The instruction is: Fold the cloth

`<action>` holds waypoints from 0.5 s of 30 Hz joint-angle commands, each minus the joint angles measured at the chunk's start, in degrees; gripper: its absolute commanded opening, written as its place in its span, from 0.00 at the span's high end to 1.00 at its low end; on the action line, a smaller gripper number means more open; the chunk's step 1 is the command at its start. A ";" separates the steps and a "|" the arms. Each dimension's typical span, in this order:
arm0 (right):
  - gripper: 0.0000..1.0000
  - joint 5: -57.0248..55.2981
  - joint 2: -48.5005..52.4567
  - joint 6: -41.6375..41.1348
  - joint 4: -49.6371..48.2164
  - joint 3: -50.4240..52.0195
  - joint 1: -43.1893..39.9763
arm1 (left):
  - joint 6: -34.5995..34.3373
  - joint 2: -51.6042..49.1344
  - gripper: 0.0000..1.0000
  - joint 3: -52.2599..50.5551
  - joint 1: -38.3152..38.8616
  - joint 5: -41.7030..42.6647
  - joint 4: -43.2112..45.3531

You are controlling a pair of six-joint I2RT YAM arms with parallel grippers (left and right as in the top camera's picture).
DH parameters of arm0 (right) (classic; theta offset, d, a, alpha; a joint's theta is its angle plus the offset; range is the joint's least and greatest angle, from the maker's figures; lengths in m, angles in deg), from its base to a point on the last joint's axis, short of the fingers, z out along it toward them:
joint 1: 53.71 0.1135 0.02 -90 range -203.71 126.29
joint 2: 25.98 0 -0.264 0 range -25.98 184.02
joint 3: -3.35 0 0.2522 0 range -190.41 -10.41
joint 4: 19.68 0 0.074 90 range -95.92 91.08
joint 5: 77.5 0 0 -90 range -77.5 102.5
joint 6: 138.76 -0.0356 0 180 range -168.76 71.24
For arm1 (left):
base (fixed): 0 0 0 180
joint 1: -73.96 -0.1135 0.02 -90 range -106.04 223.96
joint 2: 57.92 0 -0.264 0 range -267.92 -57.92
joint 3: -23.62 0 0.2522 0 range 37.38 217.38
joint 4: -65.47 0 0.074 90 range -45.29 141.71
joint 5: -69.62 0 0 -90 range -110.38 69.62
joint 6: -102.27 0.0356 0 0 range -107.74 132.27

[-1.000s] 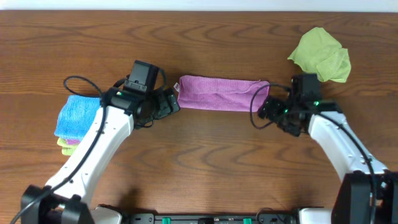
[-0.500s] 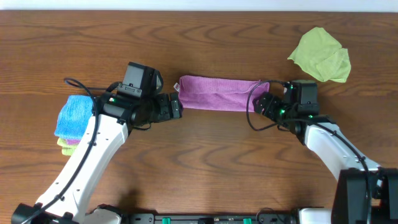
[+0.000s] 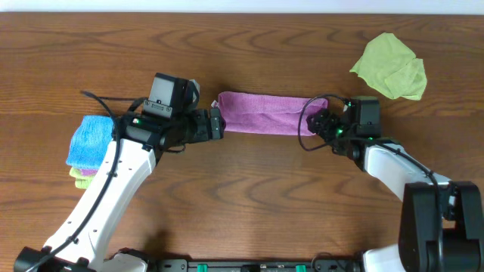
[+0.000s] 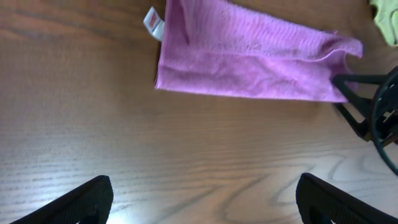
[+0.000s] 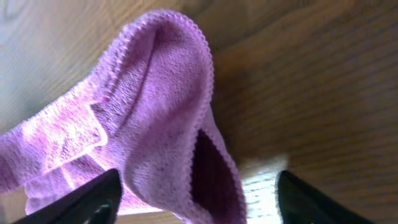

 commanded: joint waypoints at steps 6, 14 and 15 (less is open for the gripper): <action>0.33 -3.61 1.99 -5.25 -1.53 0.35 3.56 | 1.16 0.31 0.05 0.98 -0.15 0.13 3.19; 0.52 -4.72 3.78 -5.42 -2.58 0.35 4.09 | 0.13 0.31 0.05 0.98 -0.15 -1.07 6.01; 0.55 -4.76 3.76 -5.42 -2.58 0.35 4.09 | -0.92 0.31 0.02 0.98 -0.15 -2.01 6.23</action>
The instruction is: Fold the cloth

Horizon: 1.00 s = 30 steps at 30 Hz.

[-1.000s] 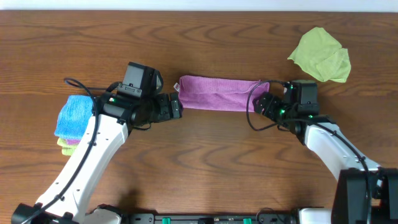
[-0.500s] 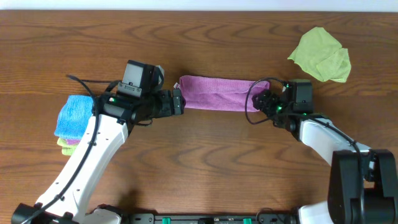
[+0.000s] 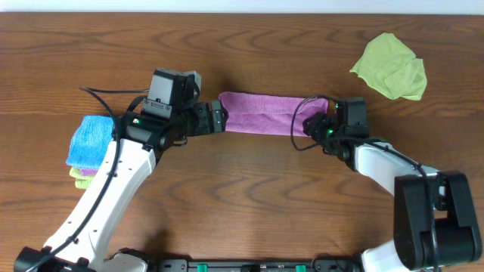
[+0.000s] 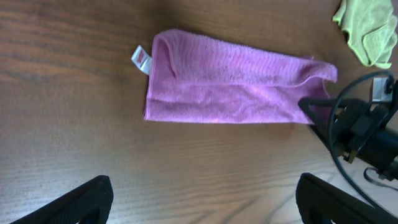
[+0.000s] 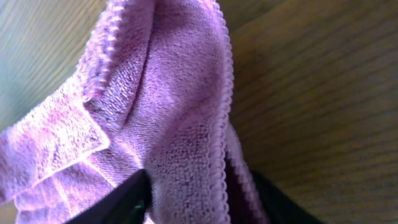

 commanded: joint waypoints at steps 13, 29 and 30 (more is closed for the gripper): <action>0.75 -2.32 0.85 -0.76 -0.72 0.35 0.46 | -15.74 -8.85 0.94 0.98 -0.15 -5.20 14.51; 0.75 -2.29 0.85 -0.74 -0.70 0.35 0.46 | -27.30 -26.82 0.94 0.98 -0.02 3.39 26.69; 0.75 -2.29 0.85 -0.74 -0.70 0.35 0.46 | -27.47 -27.17 0.94 0.98 0.02 3.37 26.69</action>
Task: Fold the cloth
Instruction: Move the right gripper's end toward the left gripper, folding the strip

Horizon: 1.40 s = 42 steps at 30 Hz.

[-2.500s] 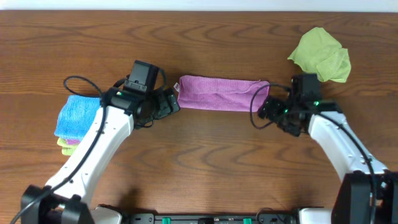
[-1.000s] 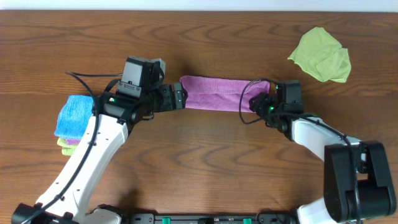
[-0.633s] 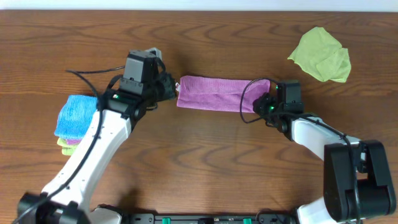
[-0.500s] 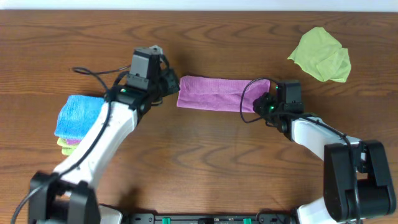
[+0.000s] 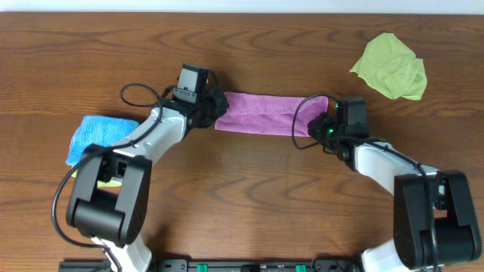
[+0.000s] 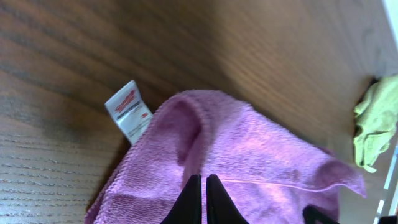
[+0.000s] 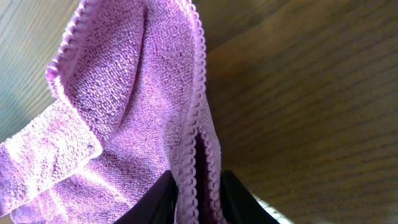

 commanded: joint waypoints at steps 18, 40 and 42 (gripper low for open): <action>0.99 0.44 0.66 0.74 -0.33 0.28 0.44 | -1.29 -8.41 0.94 0.96 3.06 -2.91 0.24; 0.99 1.16 -3.65 5.70 5.01 -8.37 3.56 | 1.92 -8.41 0.94 0.96 3.06 -6.58 -2.51; 0.99 1.11 -3.65 5.73 4.94 -8.98 5.16 | 1.90 -8.41 0.94 0.96 3.06 -6.49 -2.49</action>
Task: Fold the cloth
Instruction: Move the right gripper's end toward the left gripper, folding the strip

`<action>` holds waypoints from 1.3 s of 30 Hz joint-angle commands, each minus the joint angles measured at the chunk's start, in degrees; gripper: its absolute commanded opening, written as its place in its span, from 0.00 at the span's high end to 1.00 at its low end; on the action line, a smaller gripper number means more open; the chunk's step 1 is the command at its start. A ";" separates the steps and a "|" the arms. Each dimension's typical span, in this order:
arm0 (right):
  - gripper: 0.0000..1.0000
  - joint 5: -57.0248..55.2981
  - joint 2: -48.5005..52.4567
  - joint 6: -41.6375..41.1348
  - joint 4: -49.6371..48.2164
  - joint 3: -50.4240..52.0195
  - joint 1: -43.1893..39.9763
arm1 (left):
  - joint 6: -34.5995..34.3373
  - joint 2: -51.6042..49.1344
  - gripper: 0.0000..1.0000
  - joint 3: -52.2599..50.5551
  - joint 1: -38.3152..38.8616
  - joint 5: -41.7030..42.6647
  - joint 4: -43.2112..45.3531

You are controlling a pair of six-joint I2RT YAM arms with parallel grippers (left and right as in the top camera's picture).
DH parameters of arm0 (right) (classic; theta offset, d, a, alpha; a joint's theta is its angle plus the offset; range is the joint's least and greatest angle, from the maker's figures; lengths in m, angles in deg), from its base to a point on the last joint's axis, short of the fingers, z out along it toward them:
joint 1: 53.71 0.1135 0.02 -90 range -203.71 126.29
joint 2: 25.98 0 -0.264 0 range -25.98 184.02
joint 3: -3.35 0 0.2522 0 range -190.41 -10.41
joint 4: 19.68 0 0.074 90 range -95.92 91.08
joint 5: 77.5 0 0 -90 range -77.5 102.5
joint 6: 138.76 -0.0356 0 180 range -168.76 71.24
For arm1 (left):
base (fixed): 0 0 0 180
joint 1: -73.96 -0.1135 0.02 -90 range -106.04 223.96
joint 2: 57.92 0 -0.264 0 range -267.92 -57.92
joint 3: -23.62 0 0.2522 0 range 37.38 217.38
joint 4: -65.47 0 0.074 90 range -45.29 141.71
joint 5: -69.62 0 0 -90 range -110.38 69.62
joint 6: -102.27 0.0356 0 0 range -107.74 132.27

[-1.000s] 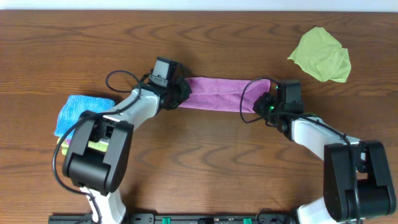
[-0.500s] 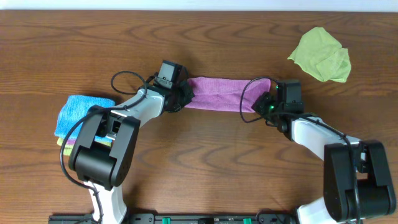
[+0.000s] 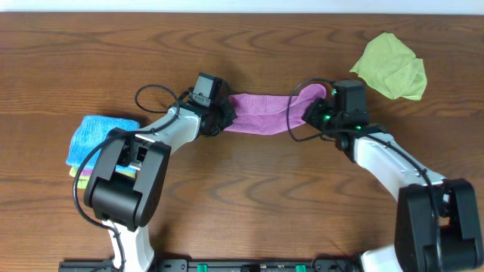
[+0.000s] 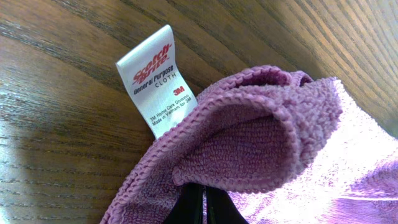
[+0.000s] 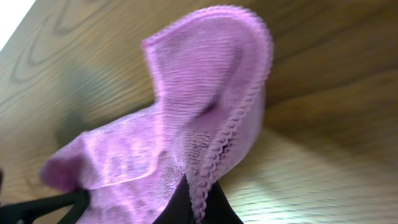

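The purple cloth [image 3: 261, 113] lies as a long folded strip across the middle of the wooden table. My left gripper [image 3: 225, 119] is shut on its left end, where a white label [image 4: 157, 79] sticks out beside the pinched purple cloth [image 4: 261, 143]. My right gripper [image 3: 316, 113] is shut on the right end, which is raised off the table and curled over; in the right wrist view the scalloped edge of the purple cloth [image 5: 205, 124] runs down between the fingers.
A crumpled green cloth [image 3: 389, 66] lies at the back right. A stack of folded cloths, blue on top [image 3: 94, 137], sits at the left. Bare wooden table [image 3: 249, 204] spreads in front of the arms.
My right gripper has lifted the cloth's right end off the table and drawn it a little left. My left gripper has shifted right with the left end, so the strip is shorter.
Both grippers stood open at the ends of the flat purple strip. The right one then closed round the right end while the left stayed open and back. Then both were shut on their ends, and now the right end is raised and curled.
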 commanded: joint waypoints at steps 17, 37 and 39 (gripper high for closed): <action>0.99 -2.36 -1.01 1.64 0.13 -4.72 11.34 | 3.58 -0.37 0.94 0.02 -0.37 0.20 -1.25; 0.99 -3.89 -0.98 2.01 -3.08 -4.81 15.28 | 15.80 7.87 0.94 13.18 -1.73 -6.51 -18.29; 0.99 -4.17 -0.98 2.08 -3.21 -4.81 15.67 | 16.72 8.26 0.94 14.71 -2.60 -7.34 -20.13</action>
